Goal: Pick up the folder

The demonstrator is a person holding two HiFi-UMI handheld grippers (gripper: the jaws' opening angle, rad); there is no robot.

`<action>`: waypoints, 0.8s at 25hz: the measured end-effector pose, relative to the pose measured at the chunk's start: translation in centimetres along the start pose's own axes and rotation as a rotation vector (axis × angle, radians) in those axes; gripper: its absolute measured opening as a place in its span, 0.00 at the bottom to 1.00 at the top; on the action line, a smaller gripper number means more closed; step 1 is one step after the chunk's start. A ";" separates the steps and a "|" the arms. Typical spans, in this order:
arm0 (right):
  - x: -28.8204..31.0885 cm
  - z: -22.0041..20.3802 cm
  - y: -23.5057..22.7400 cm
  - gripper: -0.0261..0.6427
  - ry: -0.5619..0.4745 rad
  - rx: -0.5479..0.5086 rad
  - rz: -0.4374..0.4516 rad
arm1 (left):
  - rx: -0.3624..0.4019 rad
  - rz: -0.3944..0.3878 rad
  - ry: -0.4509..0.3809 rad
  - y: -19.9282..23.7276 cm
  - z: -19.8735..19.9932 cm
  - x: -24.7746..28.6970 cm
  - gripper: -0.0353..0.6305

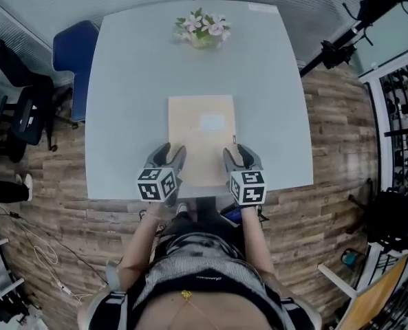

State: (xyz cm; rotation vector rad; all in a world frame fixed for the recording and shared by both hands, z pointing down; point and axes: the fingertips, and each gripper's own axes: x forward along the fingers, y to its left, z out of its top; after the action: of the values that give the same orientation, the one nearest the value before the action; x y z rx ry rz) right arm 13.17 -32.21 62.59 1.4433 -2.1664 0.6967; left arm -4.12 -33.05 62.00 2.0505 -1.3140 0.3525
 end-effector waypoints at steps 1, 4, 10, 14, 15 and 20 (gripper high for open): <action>0.8 -0.7 -0.8 0.31 0.023 0.030 -0.001 | -0.009 0.023 0.026 1.0 -0.7 0.6 0.35; 3.1 -3.0 -2.1 0.37 0.091 0.154 0.037 | -0.069 0.066 0.093 3.2 -2.7 1.9 0.39; 5.5 -5.7 -2.9 0.42 0.139 0.344 0.138 | -0.137 0.045 0.181 4.1 -5.6 4.0 0.39; 5.9 -5.7 -3.0 0.43 0.125 0.362 0.169 | -0.184 0.037 0.160 4.4 -5.8 4.1 0.39; 5.9 -5.7 -3.0 0.42 0.125 0.353 0.162 | -0.175 0.053 0.153 4.5 -5.7 4.2 0.39; 5.9 -4.4 -3.2 0.37 0.101 0.303 0.130 | -0.151 0.102 0.137 4.0 -4.9 4.1 0.38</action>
State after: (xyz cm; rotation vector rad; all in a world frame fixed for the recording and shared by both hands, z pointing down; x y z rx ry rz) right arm 14.42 -34.67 70.07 1.3819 -2.1595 1.1613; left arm -5.16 -33.77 69.49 1.8074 -1.3226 0.4186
